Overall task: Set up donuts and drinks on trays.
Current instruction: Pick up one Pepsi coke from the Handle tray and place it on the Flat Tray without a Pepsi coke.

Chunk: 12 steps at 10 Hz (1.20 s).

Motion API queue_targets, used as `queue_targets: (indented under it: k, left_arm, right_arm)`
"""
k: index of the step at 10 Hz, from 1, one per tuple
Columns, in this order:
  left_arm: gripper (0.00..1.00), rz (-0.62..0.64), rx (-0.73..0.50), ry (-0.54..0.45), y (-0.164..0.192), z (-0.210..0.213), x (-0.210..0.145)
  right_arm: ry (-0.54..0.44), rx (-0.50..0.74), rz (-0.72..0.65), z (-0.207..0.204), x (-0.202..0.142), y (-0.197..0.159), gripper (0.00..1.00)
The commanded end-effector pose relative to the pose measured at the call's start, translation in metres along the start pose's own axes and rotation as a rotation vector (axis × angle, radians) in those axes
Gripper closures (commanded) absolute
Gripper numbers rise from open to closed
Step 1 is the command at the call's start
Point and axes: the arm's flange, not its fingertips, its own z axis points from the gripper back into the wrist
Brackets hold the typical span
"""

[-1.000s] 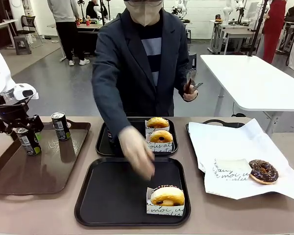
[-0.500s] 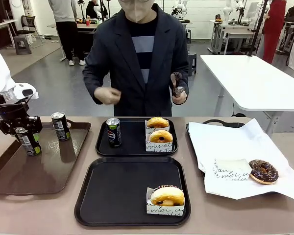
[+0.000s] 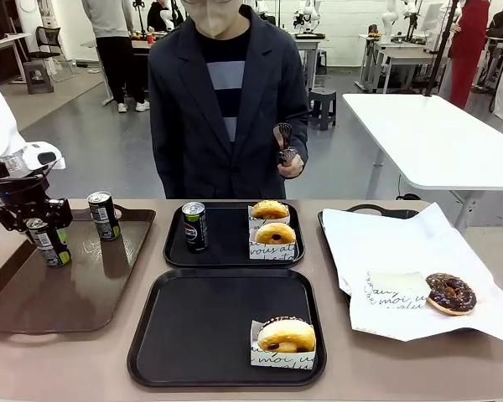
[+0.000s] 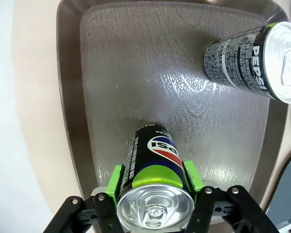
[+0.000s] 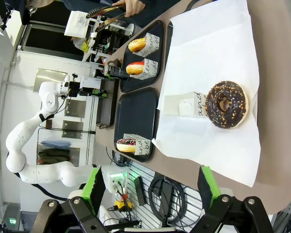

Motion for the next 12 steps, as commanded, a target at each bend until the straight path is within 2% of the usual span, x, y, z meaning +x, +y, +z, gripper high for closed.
queue_targets:
  k: [1, 2, 5, 7, 9, 10, 11, 12]
  left_arm:
    - [1.00, 0.009, -0.038, 0.049, -0.005, 0.025, -0.015]
    - [1.00, -0.012, -0.046, 0.082, -0.015, 0.050, -0.030]
    - [1.00, -0.191, 0.017, 0.130, -0.058, 0.163, -0.099]
    - [1.00, -0.261, 0.033, 0.114, -0.076, 0.213, -0.131]
    - [1.00, -0.222, -0.048, 0.119, -0.073, 0.221, -0.131]
    - [1.00, -0.188, -0.100, 0.126, -0.059, 0.217, -0.126]
    - [1.00, -0.238, 0.004, 0.117, -0.083, 0.233, -0.150]
    - [1.00, -0.238, 0.004, 0.117, -0.083, 0.233, -0.150]
  right_arm:
    - [-0.014, 0.022, 0.016, -0.001, 0.001, -0.001, 0.00]
    - [-0.014, 0.022, 0.016, -0.001, 0.001, -0.001, 0.00]
    - [-0.014, 0.022, 0.016, -0.001, 0.001, -0.001, 0.00]
    - [-0.014, 0.022, 0.016, -0.001, 0.001, -0.001, 0.00]
    - [-0.014, 0.022, 0.016, -0.001, 0.001, -0.001, 0.00]
    - [-0.014, 0.022, 0.016, -0.001, 0.001, -0.001, 0.00]
    - [-0.014, 0.022, 0.016, -0.001, 0.001, -0.001, 0.00]
    - [-0.014, 0.022, 0.016, -0.001, 0.001, -0.001, 0.00]
